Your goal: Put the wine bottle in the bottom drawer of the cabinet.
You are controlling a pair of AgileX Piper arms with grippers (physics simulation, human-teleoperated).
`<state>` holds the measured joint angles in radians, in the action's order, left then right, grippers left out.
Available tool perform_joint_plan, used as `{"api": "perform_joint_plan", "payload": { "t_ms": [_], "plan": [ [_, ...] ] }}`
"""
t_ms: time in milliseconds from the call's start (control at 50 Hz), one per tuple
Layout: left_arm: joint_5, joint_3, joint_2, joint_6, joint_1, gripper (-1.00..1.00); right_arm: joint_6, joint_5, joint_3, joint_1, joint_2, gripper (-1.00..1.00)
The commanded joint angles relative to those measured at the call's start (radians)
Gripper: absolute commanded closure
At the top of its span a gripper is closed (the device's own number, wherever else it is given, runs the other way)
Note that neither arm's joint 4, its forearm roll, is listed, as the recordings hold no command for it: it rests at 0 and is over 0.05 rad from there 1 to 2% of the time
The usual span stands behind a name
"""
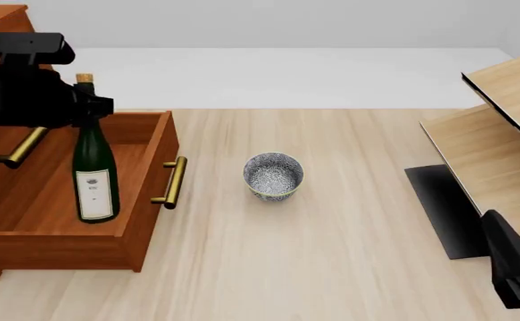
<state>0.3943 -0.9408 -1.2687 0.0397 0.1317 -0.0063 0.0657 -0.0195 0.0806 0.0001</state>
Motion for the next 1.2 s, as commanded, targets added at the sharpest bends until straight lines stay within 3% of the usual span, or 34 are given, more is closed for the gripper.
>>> {"api": "perform_joint_plan", "payload": {
  "t_ms": [20, 100, 120, 160, 360, 380, 480, 520, 660, 1100, 1140, 1180, 1200],
  "plan": [
    [-0.035, 0.013, -0.019, -0.001, 0.004, 1.0, 0.0, 0.003, 0.001, -0.001, 0.0, -1.0],
    [-0.042, 0.02, -0.031, -0.005, 0.007, 1.0, 0.001, 0.003, 0.005, -0.003, 0.0, -1.0],
    [-0.047, 0.021, -0.04, -0.035, -0.011, 1.0, 0.0, 0.003, 0.006, -0.004, 0.0, -1.0],
    [-0.049, 0.023, -0.035, 0.006, 0.017, 1.0, -0.001, 0.004, 0.005, -0.004, 0.0, -1.0],
    [-0.077, 0.03, -0.06, -0.05, -0.003, 1.0, -0.001, 0.005, 0.003, -0.011, 0.0, -1.0],
    [-0.079, 0.031, -0.062, -0.025, 0.006, 1.0, -0.001, 0.005, 0.004, -0.011, 0.0, -1.0],
    [-0.093, 0.04, -0.072, -0.049, -0.004, 1.0, 0.0, 0.005, 0.007, -0.013, 0.0, -1.0],
    [-0.095, 0.04, -0.075, -0.016, 0.007, 1.0, 0.002, 0.005, 0.007, -0.013, 0.0, -1.0],
    [-0.115, 0.05, -0.094, -0.042, 0.0, 1.0, 0.002, 0.004, 0.009, -0.017, 0.0, -1.0],
    [-0.157, 0.048, -0.166, -0.011, 0.004, 1.0, 0.002, 0.006, 0.009, -0.019, 0.0, -1.0],
    [-0.158, 0.044, -0.174, 0.022, 0.008, 1.0, 0.0, 0.007, 0.007, -0.019, 0.0, -1.0],
    [-0.165, 0.041, -0.181, 0.001, 0.003, 1.0, -0.001, 0.008, 0.007, -0.02, 0.0, -1.0],
    [-0.167, 0.041, -0.182, 0.039, 0.011, 1.0, -0.001, 0.008, 0.007, -0.02, 0.0, -1.0]
  ]
}}
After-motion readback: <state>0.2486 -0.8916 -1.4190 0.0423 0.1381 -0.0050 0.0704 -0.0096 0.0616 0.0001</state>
